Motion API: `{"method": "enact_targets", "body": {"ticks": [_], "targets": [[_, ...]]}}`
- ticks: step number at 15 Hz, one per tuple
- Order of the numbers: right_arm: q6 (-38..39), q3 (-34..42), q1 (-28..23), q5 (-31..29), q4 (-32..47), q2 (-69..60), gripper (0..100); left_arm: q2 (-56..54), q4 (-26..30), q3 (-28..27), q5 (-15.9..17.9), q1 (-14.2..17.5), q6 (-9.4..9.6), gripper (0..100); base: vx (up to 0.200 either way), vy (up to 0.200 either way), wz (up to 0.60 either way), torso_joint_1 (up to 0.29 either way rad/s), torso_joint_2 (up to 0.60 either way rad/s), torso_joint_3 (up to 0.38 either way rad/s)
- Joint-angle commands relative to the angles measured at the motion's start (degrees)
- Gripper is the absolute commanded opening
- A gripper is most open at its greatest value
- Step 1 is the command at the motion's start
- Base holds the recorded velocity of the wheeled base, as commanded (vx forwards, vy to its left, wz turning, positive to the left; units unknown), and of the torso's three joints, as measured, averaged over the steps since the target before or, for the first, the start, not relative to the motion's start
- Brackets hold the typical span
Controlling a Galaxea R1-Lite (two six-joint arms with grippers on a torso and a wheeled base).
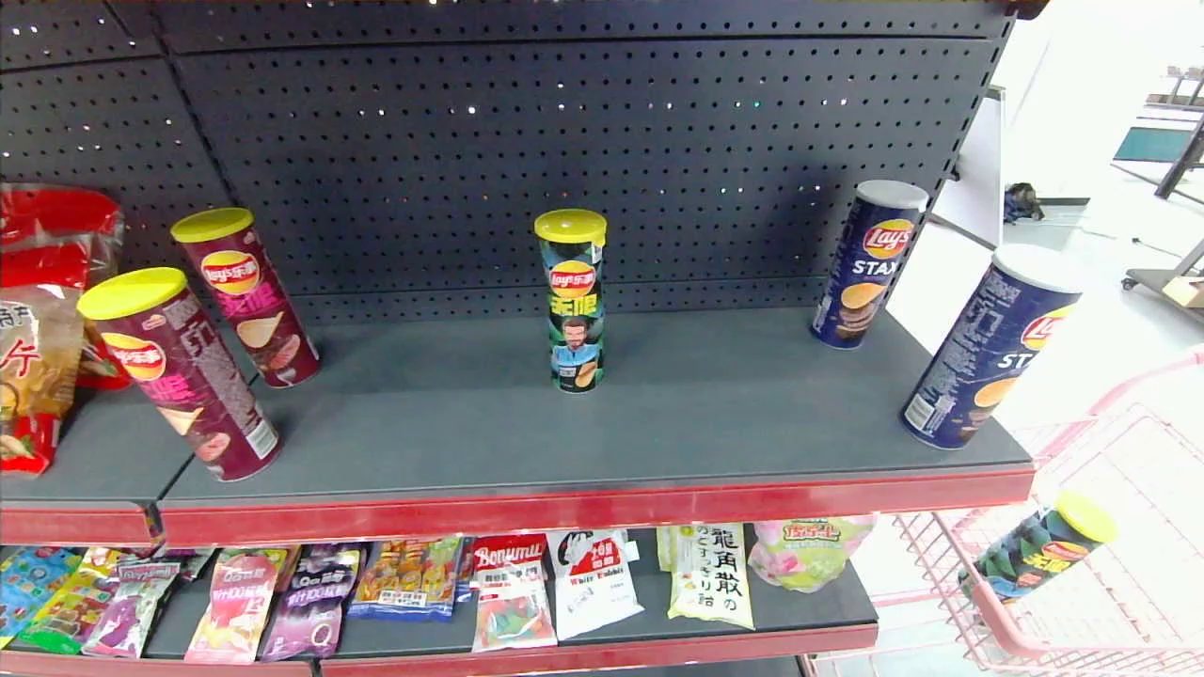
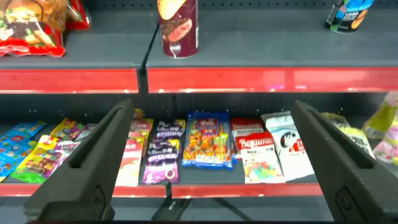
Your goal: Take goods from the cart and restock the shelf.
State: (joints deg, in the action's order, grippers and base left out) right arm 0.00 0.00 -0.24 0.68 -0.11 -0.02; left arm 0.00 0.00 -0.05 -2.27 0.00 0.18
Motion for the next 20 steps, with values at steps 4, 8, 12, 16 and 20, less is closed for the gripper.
{"method": "enact_targets", "body": {"ticks": [4, 8, 12, 16, 20], "targets": [[0.0, 0.0, 0.07, 0.2, 0.02, 0.02, 100, 0.09, 0.0, -0.04, -0.02, 0.09, -0.01, 100, 0.0, -0.2, 0.0, 0.012, 0.0, -0.002], [0.0, 0.0, 0.07, 0.2, 0.02, 0.02, 100, 0.09, 0.0, 0.05, -0.02, 0.09, -0.01, 100, 0.0, -0.2, 0.0, 0.004, 0.0, 0.002], [0.0, 0.0, 0.07, 0.2, 0.02, 0.02, 100, 0.09, 0.0, 0.05, -0.02, 0.09, -0.01, 100, 0.0, -0.2, 0.0, 0.002, 0.0, 0.005], [-0.09, 0.0, 0.07, 0.2, 0.02, 0.02, 100, 0.09, 0.0, 0.05, -0.02, 0.09, -0.01, 100, 0.0, -0.2, 0.0, 0.005, 0.0, 0.004], [0.0, 0.0, 0.07, 0.2, 0.02, 0.02, 100, 0.09, 0.0, -0.04, -0.02, 0.09, -0.09, 100, 0.0, 0.0, 0.0, 0.0, 0.0, 0.0]]}}
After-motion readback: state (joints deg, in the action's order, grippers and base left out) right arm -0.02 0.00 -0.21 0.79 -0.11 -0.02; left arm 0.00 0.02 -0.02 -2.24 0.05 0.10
